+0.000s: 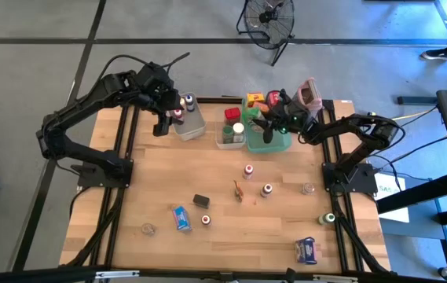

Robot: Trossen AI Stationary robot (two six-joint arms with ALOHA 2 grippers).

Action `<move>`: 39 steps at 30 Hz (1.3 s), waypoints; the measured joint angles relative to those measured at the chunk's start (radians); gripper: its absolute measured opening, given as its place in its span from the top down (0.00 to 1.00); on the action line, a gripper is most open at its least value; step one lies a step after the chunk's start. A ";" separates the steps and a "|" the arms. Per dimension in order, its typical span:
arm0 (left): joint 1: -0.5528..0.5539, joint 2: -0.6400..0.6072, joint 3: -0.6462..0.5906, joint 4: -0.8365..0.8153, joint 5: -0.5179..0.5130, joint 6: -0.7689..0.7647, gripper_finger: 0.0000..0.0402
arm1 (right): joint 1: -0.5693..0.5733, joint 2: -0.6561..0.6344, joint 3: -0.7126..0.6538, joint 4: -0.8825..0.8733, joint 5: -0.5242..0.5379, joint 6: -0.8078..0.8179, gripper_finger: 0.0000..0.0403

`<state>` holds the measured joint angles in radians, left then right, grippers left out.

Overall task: Pick & Place Kitchen Items
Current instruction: Put the green cereal box into the green bin

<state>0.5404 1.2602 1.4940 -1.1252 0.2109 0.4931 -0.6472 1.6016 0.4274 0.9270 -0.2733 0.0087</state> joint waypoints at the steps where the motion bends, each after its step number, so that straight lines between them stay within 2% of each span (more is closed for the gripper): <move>1: 0.000 0.000 0.000 0.000 0.000 0.000 0.47 | 0.000 0.000 0.000 0.009 0.000 -0.007 0.66; 16: 0.000 0.000 0.000 0.000 0.001 0.000 0.47 | 0.001 0.000 0.000 0.078 0.000 -0.013 0.66; 25: 0.000 0.000 0.000 0.000 0.001 0.001 0.47 | 0.017 0.004 0.000 0.053 0.001 0.004 0.66; 33: 0.000 0.000 0.000 0.000 0.001 0.008 0.47 | 0.027 0.093 0.008 0.141 0.004 0.033 0.66; 39: 0.000 0.000 0.000 0.000 0.001 0.008 0.47 | 0.026 0.105 0.008 0.178 0.005 0.033 0.66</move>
<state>0.5404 1.2602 1.4944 -1.1252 0.2115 0.5011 -0.6215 1.7069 0.4351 1.1045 -0.2685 0.0414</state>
